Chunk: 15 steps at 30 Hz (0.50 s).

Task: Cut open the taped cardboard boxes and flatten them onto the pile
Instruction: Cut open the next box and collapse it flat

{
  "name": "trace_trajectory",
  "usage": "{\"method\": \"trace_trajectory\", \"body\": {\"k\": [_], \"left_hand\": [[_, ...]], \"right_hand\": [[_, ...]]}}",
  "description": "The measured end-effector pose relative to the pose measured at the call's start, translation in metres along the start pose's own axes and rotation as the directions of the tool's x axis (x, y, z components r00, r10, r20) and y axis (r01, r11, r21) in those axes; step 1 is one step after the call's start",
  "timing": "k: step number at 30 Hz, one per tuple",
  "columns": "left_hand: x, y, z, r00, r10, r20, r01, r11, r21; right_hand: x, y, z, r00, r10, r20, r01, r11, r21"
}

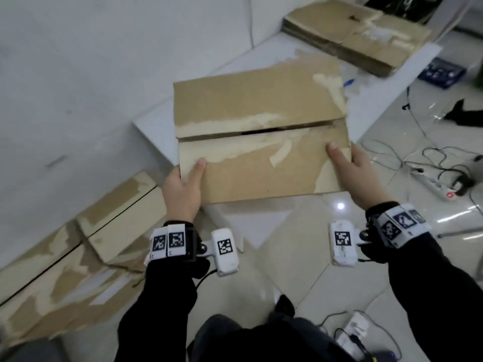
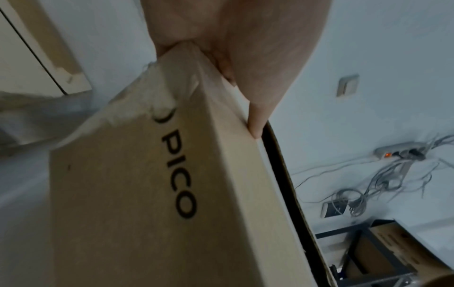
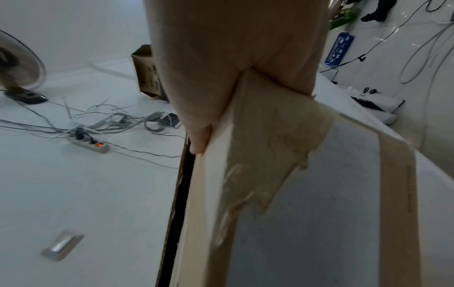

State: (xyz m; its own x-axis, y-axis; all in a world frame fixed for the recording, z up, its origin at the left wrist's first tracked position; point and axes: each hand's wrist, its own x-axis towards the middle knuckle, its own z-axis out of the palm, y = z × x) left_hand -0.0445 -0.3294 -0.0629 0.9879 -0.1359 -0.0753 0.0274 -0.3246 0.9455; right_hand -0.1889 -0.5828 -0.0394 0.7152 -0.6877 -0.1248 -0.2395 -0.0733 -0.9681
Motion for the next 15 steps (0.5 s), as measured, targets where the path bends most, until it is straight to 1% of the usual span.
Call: {"method": "trace_trajectory", "body": {"k": [3, 7, 11, 15], "left_hand": [[0.012, 0.015, 0.054, 1.0, -0.003, -0.024, 0.003, 1.0, 0.022], [0.037, 0.035, 0.108, 0.995, -0.03, -0.094, 0.033, 0.999, 0.023], [0.082, 0.04, 0.148, 0.991, -0.034, -0.131, 0.044, 0.996, 0.073], [0.13, 0.042, 0.189, 0.975, -0.085, -0.205, 0.105, 0.99, 0.089]], "right_hand": [[0.055, 0.004, -0.034, 0.998, 0.044, 0.05, -0.044, 0.999, -0.009], [0.142, 0.001, -0.055, 0.989, 0.091, 0.115, -0.089, 0.996, -0.026], [0.233, -0.007, -0.052, 0.97, 0.107, 0.218, -0.093, 0.993, -0.074], [0.32, -0.011, -0.038, 0.947, 0.12, 0.298, -0.073, 0.984, -0.165]]}}
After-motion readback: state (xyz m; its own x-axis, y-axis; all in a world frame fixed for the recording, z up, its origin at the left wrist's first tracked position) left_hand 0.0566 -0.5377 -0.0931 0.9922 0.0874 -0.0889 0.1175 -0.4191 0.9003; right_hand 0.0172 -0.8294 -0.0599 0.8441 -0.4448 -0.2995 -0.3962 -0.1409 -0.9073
